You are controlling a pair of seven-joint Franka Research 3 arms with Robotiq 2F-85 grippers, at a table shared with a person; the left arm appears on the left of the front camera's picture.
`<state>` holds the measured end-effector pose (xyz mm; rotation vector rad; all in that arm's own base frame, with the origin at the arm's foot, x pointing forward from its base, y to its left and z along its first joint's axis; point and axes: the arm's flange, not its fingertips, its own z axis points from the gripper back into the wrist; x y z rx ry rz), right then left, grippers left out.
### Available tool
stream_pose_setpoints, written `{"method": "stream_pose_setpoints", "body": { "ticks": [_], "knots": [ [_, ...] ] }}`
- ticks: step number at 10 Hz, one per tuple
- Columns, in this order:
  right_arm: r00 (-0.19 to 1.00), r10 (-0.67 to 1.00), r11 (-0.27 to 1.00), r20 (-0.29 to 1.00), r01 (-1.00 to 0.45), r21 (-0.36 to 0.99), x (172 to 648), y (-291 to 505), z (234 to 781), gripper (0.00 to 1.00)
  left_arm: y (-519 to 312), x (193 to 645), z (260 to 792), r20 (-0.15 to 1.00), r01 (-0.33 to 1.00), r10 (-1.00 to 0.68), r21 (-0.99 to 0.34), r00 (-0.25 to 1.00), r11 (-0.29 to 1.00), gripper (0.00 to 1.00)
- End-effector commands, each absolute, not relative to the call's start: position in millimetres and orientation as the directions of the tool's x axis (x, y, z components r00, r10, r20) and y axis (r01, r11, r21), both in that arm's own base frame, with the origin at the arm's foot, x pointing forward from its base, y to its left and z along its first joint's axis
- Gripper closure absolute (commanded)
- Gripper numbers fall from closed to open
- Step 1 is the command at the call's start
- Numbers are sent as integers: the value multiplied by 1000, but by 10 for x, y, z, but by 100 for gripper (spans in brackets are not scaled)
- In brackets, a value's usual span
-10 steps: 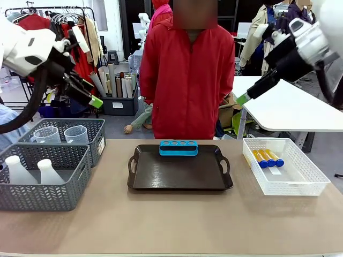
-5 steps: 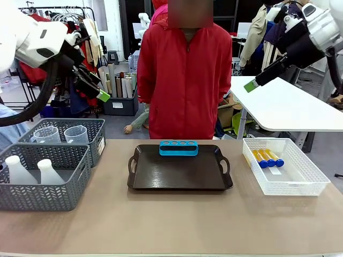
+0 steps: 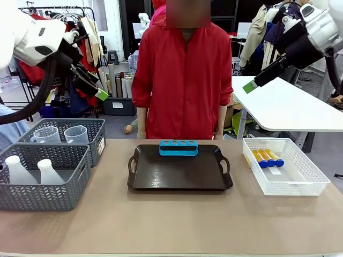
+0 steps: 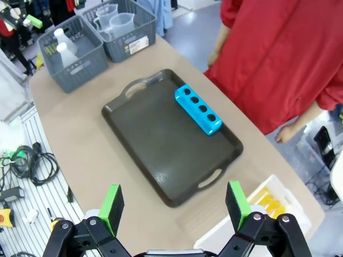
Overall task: Prepare the laboratory tools.
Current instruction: Pick up one Small flask and place it on the Handle tray.
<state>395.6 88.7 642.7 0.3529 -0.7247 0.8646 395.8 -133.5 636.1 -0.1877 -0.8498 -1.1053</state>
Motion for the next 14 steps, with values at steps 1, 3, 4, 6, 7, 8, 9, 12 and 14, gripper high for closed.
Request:
{"method": "stream_pose_setpoints", "body": {
  "ticks": [1, 3, 4, 6, 7, 8, 9, 12, 14],
  "knots": [
    [411, 600, 573, 686, -819, -10, 4105, 873, 6631, 0, -1299, 4087, 6613, 710, 843, -671, 213, 213, 493, 0],
    [392, 596, 559, 701, -829, -11, 4168, 800, 6870, 0, -1249, 4202, 6757, 719, 847, -659, 195, 219, 495, 0],
    [388, 596, 552, 703, -834, -9, 4208, 752, 6977, 0, -1233, 4249, 6825, 720, 849, -649, 164, 245, 503, 0],
    [372, 594, 544, 713, -839, -15, 4288, 612, 7162, 0, -1172, 4244, 6944, 761, 857, -615, 160, 209, 489, 0],
    [374, 583, 556, 722, -831, -18, 4328, 515, 7216, 0, -1154, 4227, 6974, 767, 853, -609, 166, 204, 495, 0],
    [371, 576, 553, 728, -833, -12, 4347, 432, 7250, 0, -1148, 4210, 6980, 769, 852, -607, 169, 200, 495, 0],
    [365, 571, 549, 736, -836, -11, 4357, 372, 7264, 0, -1141, 4202, 6977, 772, 854, -605, 169, 196, 493, 0],
    [365, 552, 557, 750, -830, -6, 4376, 275, 7280, 0, -1128, 4203, 6967, 775, 851, -601, 172, 193, 496, 0],
    [390, 553, 582, 736, -813, -6, 4332, 298, 7245, 0, -1171, 4208, 7003, 769, 842, -602, 166, 215, 513, 0]
  ]
}}
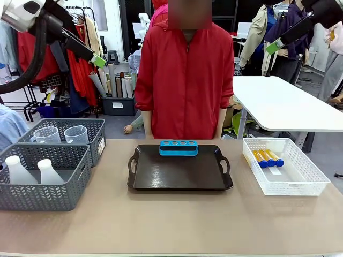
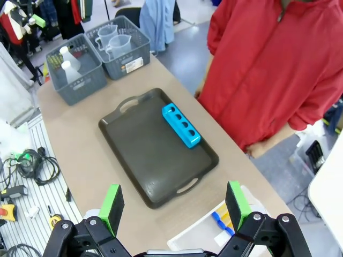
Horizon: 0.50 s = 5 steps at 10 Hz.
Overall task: Prepare the laboratory tools.
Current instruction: Pick up one Small flask and place it on the Handle tray.
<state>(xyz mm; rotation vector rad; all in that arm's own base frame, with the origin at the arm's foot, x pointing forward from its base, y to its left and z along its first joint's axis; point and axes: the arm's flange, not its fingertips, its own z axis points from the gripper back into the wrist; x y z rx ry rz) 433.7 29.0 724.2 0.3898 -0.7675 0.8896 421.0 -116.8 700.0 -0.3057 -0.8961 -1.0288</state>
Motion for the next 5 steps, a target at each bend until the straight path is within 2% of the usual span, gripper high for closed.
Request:
{"method": "stream_pose_setpoints", "body": {
  "ticks": [1, 5],
  "knots": [
    [390, 553, 582, 736, -813, -6, 4332, 298, 7245, 0, -1171, 4208, 7003, 769, 842, -602, 166, 215, 513, 0],
    [390, 553, 582, 736, -813, -6, 4332, 298, 7245, 0, -1171, 4208, 7003, 769, 842, -602, 166, 215, 513, 0]
  ]
}}
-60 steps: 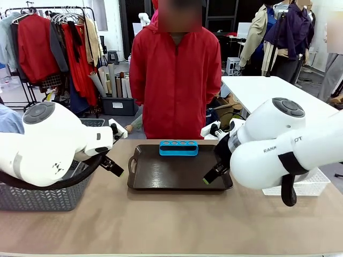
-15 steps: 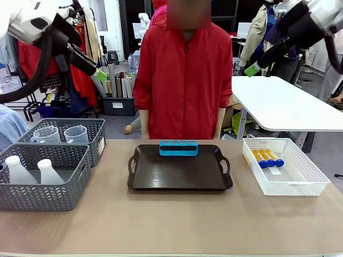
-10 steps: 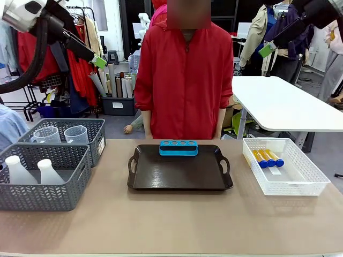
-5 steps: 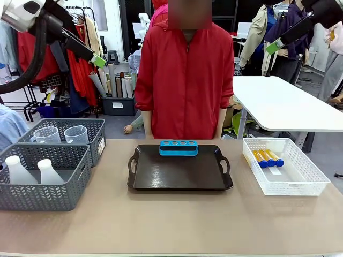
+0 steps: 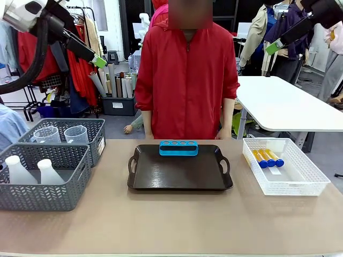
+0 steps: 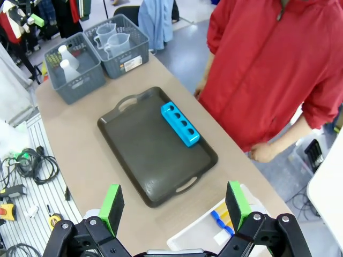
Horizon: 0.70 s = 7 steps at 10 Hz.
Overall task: Prepare the laboratory tools.
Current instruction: Pick up one Small flask and place it on the Handle tray.
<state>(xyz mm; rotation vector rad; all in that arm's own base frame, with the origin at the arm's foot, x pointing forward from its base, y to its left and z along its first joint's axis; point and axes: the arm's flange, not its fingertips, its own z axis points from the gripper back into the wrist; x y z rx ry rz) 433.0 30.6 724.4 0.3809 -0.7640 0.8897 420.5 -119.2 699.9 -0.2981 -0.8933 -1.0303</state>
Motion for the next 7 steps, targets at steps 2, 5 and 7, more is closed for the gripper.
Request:
{"method": "stream_pose_setpoints", "body": {
  "ticks": [2, 5, 7],
  "knots": [
    [390, 553, 582, 736, -813, -6, 4332, 298, 7245, 0, -1171, 4208, 7003, 769, 842, -602, 166, 215, 513, 0],
    [390, 553, 582, 736, -813, -6, 4332, 298, 7245, 0, -1171, 4208, 7003, 769, 842, -602, 166, 215, 513, 0],
    [390, 553, 582, 736, -813, -6, 4332, 298, 7245, 0, -1186, 4159, 7014, 730, 830, -630, 162, 263, 534, 0]
  ]
}}
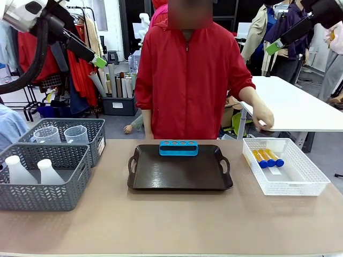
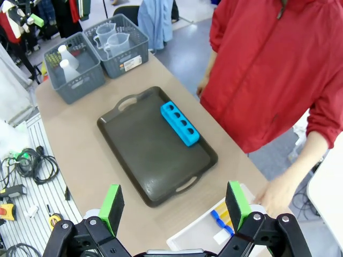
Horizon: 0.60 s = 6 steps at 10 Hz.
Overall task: Prepare the laboratory tools.
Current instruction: Pick up one Small flask and place it on the Handle tray.
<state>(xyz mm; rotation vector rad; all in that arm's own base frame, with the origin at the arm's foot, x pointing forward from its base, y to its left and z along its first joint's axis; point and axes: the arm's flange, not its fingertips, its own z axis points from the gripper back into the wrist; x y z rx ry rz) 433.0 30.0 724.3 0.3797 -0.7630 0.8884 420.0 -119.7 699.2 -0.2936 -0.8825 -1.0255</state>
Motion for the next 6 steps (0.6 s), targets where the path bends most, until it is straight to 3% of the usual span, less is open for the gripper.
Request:
{"method": "stream_pose_setpoints", "body": {
  "ticks": [1, 3, 6],
  "knots": [
    [390, 553, 582, 736, -813, -6, 4332, 298, 7245, 0, -1174, 4125, 7039, 694, 835, -660, 156, 288, 528, 0],
    [390, 553, 582, 736, -813, -6, 4332, 298, 7245, 0, -1120, 4048, 6995, 544, 818, -744, 170, 388, 550, 0],
    [390, 553, 582, 736, -813, -6, 4332, 298, 7245, 0, -950, 3902, 6752, 393, 760, -730, 108, 560, 641, 0]
  ]
}}
